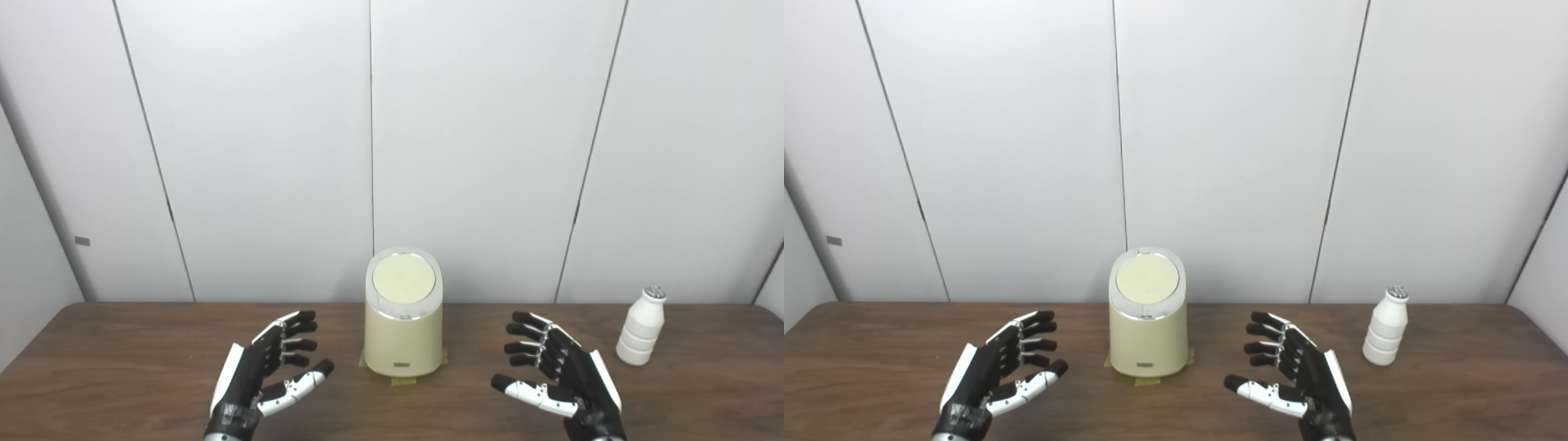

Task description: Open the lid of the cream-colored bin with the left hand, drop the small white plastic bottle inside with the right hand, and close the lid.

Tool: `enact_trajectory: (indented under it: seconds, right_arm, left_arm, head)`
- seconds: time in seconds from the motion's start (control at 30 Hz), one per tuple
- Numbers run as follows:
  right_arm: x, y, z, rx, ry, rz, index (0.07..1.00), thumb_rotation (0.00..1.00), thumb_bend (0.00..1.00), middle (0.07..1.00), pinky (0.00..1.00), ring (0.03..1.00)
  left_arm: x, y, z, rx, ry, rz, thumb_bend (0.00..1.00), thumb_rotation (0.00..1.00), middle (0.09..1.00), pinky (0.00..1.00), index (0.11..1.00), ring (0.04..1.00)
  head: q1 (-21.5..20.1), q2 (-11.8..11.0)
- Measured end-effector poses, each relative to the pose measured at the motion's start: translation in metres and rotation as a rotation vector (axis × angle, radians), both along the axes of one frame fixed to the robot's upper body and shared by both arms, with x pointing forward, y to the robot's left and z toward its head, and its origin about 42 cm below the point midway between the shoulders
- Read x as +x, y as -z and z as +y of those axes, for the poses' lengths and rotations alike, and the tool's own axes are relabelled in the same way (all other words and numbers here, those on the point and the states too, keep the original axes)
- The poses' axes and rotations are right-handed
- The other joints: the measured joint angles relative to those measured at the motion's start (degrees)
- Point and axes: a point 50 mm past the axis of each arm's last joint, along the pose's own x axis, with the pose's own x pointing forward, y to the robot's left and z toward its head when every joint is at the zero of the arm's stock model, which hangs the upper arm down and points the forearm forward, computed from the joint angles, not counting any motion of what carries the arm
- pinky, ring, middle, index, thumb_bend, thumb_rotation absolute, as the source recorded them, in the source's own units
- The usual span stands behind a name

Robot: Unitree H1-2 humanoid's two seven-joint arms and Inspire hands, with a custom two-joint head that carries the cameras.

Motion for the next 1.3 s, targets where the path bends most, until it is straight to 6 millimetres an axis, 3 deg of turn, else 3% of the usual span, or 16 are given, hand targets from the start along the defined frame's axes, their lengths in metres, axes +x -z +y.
enact_trajectory:
  seconds: [0.37,0.7,0.8,0.9,1.07,1.3]
  right_arm:
    - [0.000,0.000,0.000,-0.001,0.000,0.000,0.757,0.07,0.74,0.738,0.49,0.577]
    - [0.000,0.000,0.000,-0.005,0.001,0.001,0.758,0.09,0.74,0.747,0.49,0.570]
    - [0.000,0.000,0.000,-0.005,0.001,0.001,0.751,0.11,0.75,0.742,0.47,0.559]
    - [0.000,0.001,0.000,-0.005,0.002,0.002,0.749,0.11,0.75,0.740,0.47,0.557]
    - [0.003,0.005,0.000,-0.003,-0.001,0.019,0.742,0.09,0.75,0.738,0.46,0.551]
    - [0.003,0.006,0.001,-0.006,-0.002,0.023,0.730,0.12,0.76,0.726,0.46,0.563]
  left_arm:
    - [0.000,0.001,0.000,-0.003,0.001,0.004,0.63,0.18,0.793,0.59,0.826,0.669]
    - [0.000,0.001,0.000,0.001,0.001,-0.007,0.62,0.17,0.789,0.59,0.817,0.686]
    - [0.000,0.001,-0.001,0.006,-0.017,-0.017,0.66,0.29,0.783,0.64,0.801,0.731]
    - [0.003,-0.001,-0.010,-0.010,-0.049,-0.032,0.72,0.35,0.846,0.78,0.860,0.833]
    - [0.030,-0.016,-0.035,-0.012,-0.046,-0.063,0.79,0.30,0.954,0.91,0.971,0.951]
    - [0.075,-0.042,-0.054,0.038,-0.065,-0.091,0.86,0.33,0.990,1.00,1.000,1.000]
  head:
    - [0.1,0.1]
    - [-0.1,-0.1]
    - [0.2,-0.3]
    - [0.6,-0.7]
    - [0.4,-1.1]
    - [0.2,-1.8]
